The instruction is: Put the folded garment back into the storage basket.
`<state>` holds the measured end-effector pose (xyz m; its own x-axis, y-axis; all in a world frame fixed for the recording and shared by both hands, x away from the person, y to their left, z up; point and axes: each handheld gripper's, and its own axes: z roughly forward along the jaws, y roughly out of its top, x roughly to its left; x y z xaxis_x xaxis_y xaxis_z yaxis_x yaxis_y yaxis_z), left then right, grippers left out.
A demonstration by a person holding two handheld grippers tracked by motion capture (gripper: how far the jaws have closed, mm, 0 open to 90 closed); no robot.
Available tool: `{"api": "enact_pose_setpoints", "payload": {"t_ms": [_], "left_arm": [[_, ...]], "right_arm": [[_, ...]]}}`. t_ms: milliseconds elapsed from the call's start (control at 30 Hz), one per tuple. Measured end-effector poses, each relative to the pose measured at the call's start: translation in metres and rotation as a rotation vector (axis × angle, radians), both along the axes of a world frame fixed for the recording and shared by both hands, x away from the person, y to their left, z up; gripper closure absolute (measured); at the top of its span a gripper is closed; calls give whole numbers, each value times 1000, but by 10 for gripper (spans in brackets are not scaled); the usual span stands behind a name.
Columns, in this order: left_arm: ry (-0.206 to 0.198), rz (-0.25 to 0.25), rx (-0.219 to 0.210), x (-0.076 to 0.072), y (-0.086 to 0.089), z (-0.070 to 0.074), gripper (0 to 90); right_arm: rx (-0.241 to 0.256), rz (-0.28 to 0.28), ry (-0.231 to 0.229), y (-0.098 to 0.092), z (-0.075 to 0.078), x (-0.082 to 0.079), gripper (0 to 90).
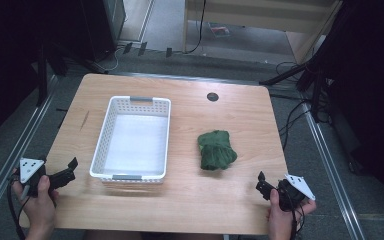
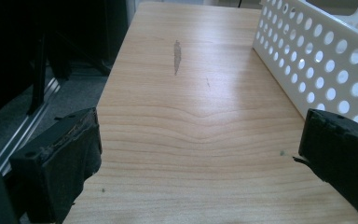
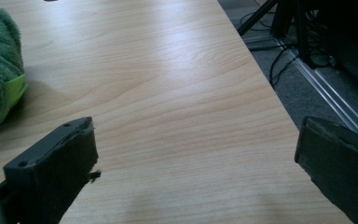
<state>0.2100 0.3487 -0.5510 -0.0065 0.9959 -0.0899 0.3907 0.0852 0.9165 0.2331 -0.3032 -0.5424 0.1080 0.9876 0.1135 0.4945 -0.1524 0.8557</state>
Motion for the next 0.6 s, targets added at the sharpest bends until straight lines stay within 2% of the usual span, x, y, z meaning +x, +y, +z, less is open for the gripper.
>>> {"api": "enact_pose_setpoints", "payload": {"t_ms": [67, 100, 167, 267, 300, 333, 367, 400, 500, 533, 567, 600], "left_arm": [[6, -1, 7, 0, -1, 0, 2], [7, -5, 12, 0, -1, 0, 2], [14, -14, 23, 1, -3, 0, 2], [20, -16, 32, 2, -4, 0, 2], [24, -17, 35, 2, -4, 0, 2], [24, -18, 37, 2, -4, 0, 3], [23, -17, 39, 2, -5, 0, 3], [24, -19, 37, 2, -4, 0, 3], [27, -14, 29, 2, -4, 0, 3], [27, -13, 28, 2, -4, 0, 3], [27, -14, 27, 2, -3, 0, 3], [28, -14, 25, 3, -3, 0, 3]], "right_arm": [[14, 1, 3, -1, 1, 0, 0], [49, 12, 8, -2, 6, -1, 0], [40, 16, 17, 1, 14, -2, 0], [28, 51, 14, 9, 27, -2, 0], [28, 51, 14, 9, 27, -2, 0], [26, 90, 5, 18, 35, -2, 0], [26, 90, 5, 18, 35, -2, 0], [25, 119, 8, 29, 42, 0, 0], [26, 152, 4, 39, 48, 3, 0], [28, 188, 0, 53, 54, 7, 0], [28, 188, 0, 53, 54, 7, 0], [32, 211, 4, 65, 58, 11, 0]]}}
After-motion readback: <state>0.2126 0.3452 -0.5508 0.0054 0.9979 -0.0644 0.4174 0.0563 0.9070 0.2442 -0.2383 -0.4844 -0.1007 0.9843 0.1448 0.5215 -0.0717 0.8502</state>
